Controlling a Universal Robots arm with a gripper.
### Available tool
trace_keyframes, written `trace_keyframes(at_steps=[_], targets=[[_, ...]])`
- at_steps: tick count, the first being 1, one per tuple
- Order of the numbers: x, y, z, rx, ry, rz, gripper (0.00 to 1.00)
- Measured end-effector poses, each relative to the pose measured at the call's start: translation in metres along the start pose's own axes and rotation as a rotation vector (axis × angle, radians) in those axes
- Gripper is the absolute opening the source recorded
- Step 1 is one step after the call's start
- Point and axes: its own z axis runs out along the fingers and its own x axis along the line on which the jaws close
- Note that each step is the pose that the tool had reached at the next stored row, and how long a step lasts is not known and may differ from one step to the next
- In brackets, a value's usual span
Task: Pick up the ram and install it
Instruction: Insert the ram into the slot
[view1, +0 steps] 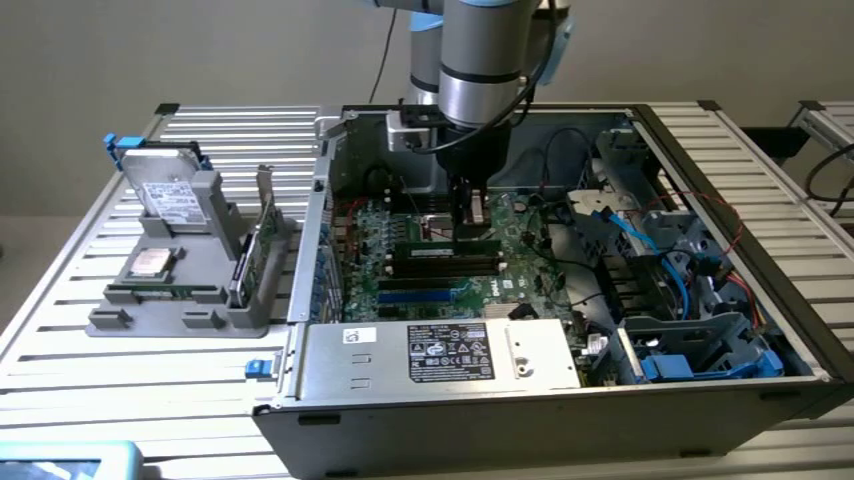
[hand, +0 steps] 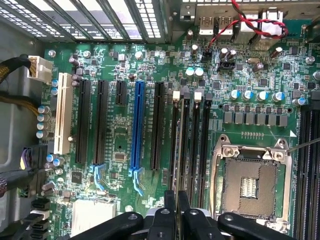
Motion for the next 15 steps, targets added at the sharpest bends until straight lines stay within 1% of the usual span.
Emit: trace_keyframes(at_steps=[11,15], targets=[[-0.0008,-0.0001,0.0068,0.0001,0.0000,-0.001,0.14],[-0.0005,0.0001,0.0079,0.0001,0.0001,-0.001,0.14]])
